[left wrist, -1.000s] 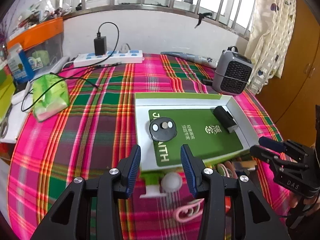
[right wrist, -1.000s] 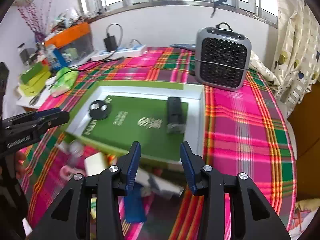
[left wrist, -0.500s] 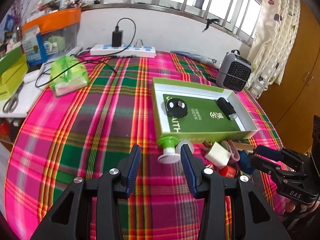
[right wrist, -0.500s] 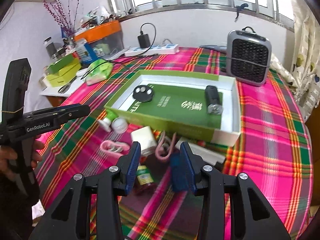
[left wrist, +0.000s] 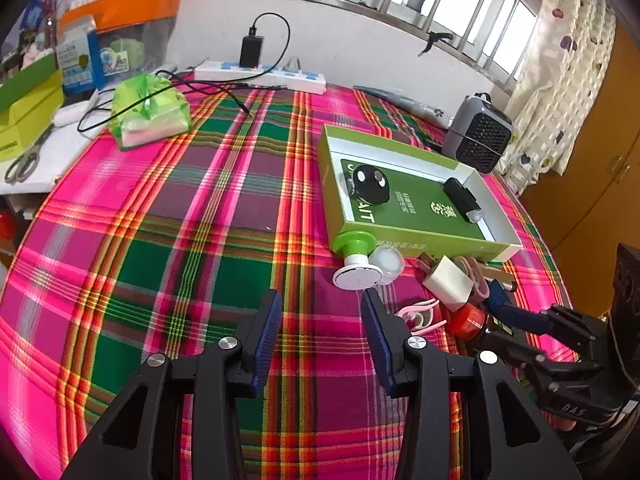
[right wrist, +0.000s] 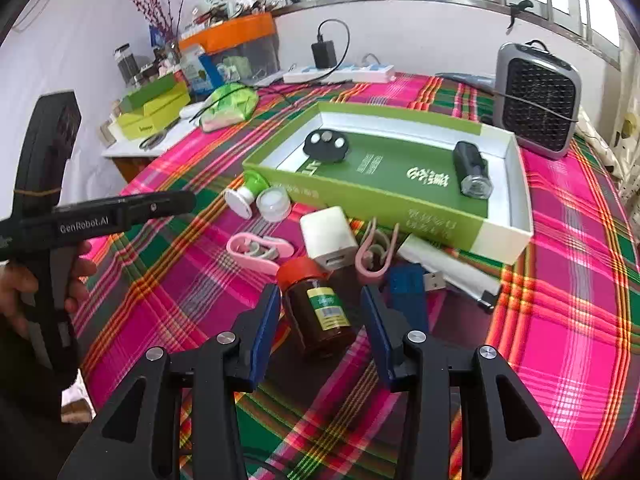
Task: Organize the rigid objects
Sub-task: 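Grasp green-white suction holder with left tool while right tool grasps brown bottle, then carry suction holder in left tool while right tool carries bottle over green box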
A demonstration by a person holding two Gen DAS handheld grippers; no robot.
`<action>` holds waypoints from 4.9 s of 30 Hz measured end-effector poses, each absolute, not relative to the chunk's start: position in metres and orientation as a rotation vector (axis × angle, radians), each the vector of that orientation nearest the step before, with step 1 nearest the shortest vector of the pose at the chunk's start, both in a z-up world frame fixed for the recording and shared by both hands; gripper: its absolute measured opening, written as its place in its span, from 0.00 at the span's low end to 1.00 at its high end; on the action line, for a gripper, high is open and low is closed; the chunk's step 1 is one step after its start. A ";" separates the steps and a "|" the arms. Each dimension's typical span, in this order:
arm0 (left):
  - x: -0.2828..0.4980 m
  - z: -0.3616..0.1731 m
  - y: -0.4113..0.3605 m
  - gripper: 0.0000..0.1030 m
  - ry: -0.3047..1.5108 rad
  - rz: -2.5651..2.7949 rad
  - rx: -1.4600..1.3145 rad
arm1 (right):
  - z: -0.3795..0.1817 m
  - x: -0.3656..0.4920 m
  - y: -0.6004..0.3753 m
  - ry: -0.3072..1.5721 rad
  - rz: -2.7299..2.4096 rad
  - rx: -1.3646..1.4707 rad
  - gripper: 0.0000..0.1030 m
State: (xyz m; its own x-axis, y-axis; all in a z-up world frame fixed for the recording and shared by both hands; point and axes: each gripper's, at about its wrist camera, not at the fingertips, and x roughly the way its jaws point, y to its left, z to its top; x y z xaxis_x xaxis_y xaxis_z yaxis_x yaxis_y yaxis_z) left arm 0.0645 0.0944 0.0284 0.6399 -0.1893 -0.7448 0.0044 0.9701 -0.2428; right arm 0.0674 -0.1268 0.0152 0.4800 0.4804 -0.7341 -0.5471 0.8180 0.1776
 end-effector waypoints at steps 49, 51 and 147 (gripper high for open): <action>0.126 0.006 0.084 0.40 0.936 -0.070 -0.166 | 0.002 0.067 -0.124 0.873 0.553 -0.209 0.32; 0.125 0.006 0.085 0.40 0.931 -0.071 -0.172 | 0.002 0.067 -0.125 0.873 0.553 -0.209 0.32; 0.236 0.038 0.037 0.32 0.905 -0.180 -0.090 | 0.027 0.218 -0.133 0.898 0.399 -0.118 0.32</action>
State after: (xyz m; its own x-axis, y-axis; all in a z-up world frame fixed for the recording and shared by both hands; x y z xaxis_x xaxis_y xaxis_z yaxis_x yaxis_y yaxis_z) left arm 0.2361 0.0369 0.0381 0.6036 -0.1931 -0.7735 0.1169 0.9812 -0.1536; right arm 0.2181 -0.1331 0.0270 0.5552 0.2881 -0.7803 -0.3859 0.9202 0.0651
